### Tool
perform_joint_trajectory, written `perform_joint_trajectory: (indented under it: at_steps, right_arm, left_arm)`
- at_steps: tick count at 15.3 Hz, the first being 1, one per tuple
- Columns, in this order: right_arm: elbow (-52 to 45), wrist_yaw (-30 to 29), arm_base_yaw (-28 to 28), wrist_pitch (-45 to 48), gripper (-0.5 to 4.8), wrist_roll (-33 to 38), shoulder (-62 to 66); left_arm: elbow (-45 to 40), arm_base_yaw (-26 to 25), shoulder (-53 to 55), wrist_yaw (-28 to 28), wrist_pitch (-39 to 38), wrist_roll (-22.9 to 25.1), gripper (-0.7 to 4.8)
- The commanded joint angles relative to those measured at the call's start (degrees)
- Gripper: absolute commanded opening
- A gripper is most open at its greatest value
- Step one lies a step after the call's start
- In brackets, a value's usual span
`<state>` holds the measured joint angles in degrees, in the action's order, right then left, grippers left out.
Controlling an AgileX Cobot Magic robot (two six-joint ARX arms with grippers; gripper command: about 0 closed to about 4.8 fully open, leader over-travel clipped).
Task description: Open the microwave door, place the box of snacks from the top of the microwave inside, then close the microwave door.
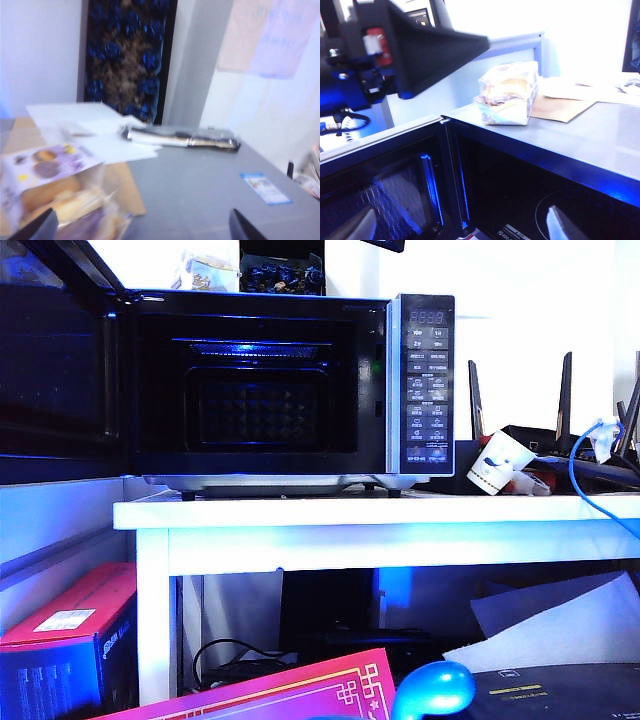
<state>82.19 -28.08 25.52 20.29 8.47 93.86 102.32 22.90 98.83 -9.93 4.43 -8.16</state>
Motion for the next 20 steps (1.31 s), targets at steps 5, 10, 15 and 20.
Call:
perform_joint_trajectory:
  at_steps: [5, 10, 15, 20]
  right_arm:
    - [1.0, -0.6, 0.0, 0.3, 4.79, 0.5, -0.6]
    - [1.0, -1.0, 0.0, -0.2, 4.79, 0.5, -5.2]
    - [1.0, -0.1, 0.0, 0.5, 4.79, 0.5, -6.3]
    - [1.0, -0.1, 0.0, 0.5, 4.79, 0.5, -6.3]
  left_arm:
    - [0.2, 4.2, 2.6, -16.3, 7.0, 2.4, 4.79]
    - [0.2, 4.2, 3.7, -20.6, 10.0, 3.4, 4.79]
    - [0.2, 4.2, 6.8, -24.4, 13.0, 3.7, 4.79]
    - [0.2, 4.2, 9.0, -27.6, 15.9, 3.7, 4.79]
